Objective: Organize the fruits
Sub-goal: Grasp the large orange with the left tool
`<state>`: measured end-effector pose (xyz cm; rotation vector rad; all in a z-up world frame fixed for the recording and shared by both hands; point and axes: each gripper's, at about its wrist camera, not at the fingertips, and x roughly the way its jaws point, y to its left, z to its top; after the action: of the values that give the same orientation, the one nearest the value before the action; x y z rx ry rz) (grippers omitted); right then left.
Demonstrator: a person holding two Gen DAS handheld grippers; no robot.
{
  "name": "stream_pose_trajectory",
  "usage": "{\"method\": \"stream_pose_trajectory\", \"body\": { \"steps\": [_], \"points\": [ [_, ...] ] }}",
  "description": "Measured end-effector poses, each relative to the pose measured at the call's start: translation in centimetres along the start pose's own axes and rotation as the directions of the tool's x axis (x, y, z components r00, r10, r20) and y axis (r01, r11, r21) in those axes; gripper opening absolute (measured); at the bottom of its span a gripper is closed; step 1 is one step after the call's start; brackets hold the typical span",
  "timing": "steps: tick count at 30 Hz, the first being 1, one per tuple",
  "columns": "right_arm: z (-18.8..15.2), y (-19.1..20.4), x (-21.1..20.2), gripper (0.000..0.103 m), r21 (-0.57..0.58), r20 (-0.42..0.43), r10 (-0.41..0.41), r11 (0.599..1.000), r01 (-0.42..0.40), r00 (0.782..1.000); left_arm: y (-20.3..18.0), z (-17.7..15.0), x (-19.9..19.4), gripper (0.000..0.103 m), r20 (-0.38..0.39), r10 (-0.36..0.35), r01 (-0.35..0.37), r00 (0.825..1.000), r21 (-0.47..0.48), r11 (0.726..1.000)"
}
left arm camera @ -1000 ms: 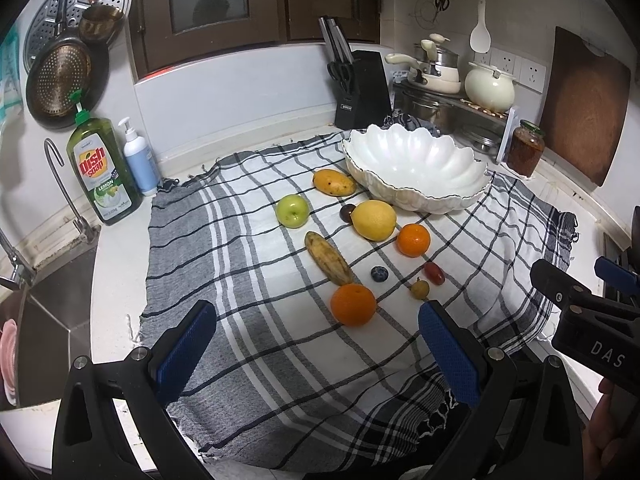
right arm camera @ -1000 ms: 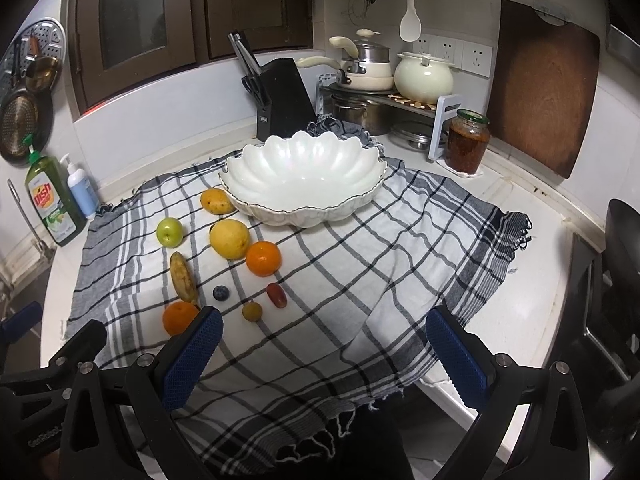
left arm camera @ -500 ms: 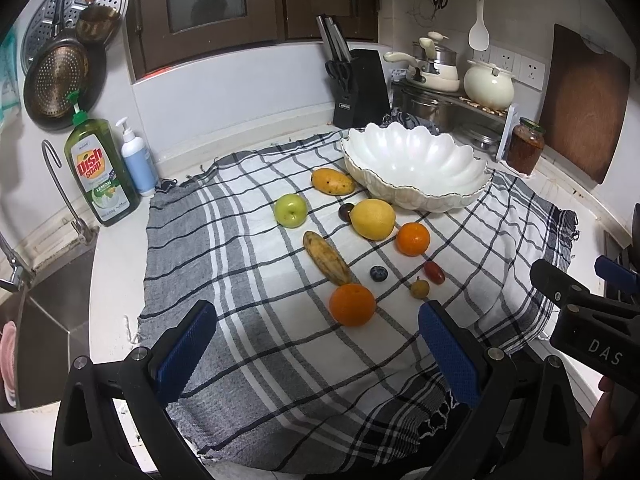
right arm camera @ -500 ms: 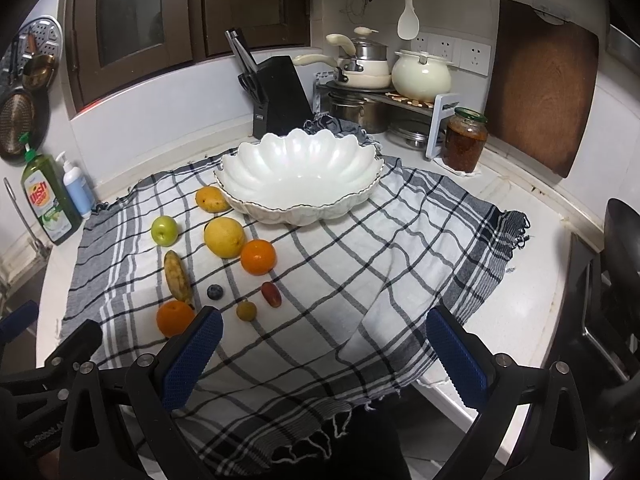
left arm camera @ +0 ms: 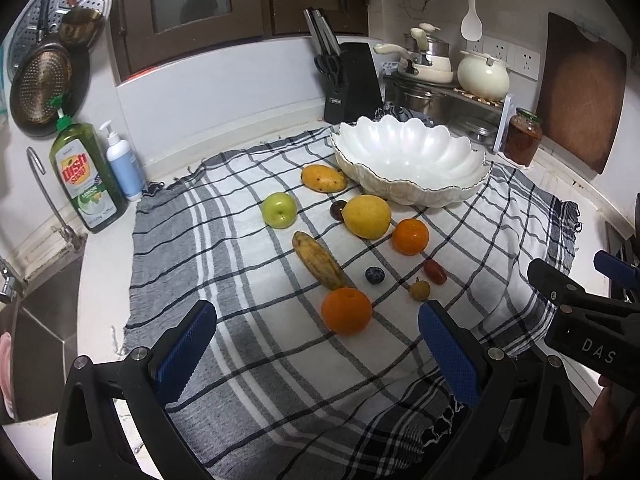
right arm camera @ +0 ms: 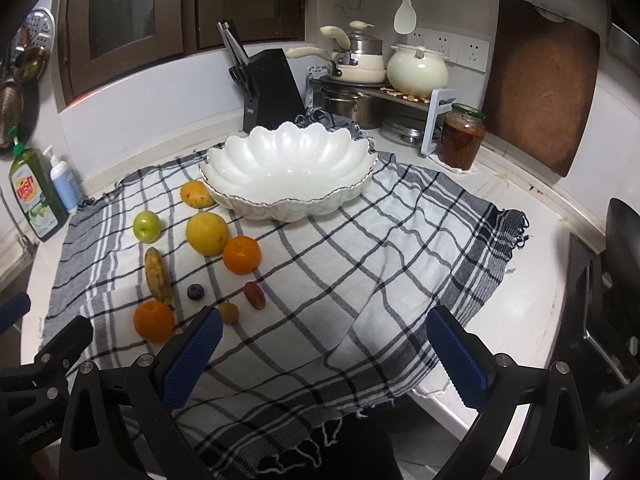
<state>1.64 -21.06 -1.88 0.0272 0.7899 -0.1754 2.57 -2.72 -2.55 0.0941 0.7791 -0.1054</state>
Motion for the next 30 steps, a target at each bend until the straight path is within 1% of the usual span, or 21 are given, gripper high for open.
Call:
{"method": "stream_pose_trajectory", "body": {
  "steps": [5, 11, 14, 19, 23, 26, 30],
  "points": [
    [-0.4, -0.1, 1.6, 0.103, -0.015, -0.003, 0.012, 1.0, -0.013, 1.0, -0.5, -0.1, 2.4, 0.103, -0.032, -0.022, 0.022, 0.999, 0.011, 1.0],
    [-0.7, 0.2, 3.7, 0.103, -0.027, -0.02, -0.02, 0.999, 0.019, 1.0, -0.6, -0.4, 4.7, 0.103, -0.058, -0.005, 0.005, 0.998, 0.01, 1.0],
    [-0.7, 0.3, 4.8, 0.103, -0.032, -0.028, -0.029, 0.999, 0.028, 0.999, -0.6, -0.4, 5.8, 0.103, -0.066, -0.008, 0.008, 0.998, 0.008, 1.0],
    [-0.9, 0.2, 5.9, 0.103, -0.036, -0.004, -0.031, 0.999, 0.031, 0.999, -0.8, -0.7, 7.8, 0.103, -0.09, -0.019, 0.02, 0.996, 0.01, 1.0],
    [-1.5, -0.2, 6.8, 0.103, -0.005, 0.015, -0.026, 1.0, 0.026, 1.0, -1.4, -0.9, 9.2, 0.103, -0.102, -0.018, 0.021, 0.995, 0.028, 0.999],
    [-1.5, -0.5, 7.9, 0.103, 0.017, -0.018, -0.019, 1.0, 0.019, 1.0, -1.7, -1.1, 10.1, 0.103, -0.113, -0.022, 0.026, 0.993, 0.036, 0.999],
    [-1.6, -0.4, 9.0, 0.103, -0.005, -0.037, -0.042, 0.999, 0.042, 0.998, -1.8, -1.2, 11.3, 0.102, -0.128, -0.016, 0.021, 0.992, 0.041, 0.999]
  ]
}}
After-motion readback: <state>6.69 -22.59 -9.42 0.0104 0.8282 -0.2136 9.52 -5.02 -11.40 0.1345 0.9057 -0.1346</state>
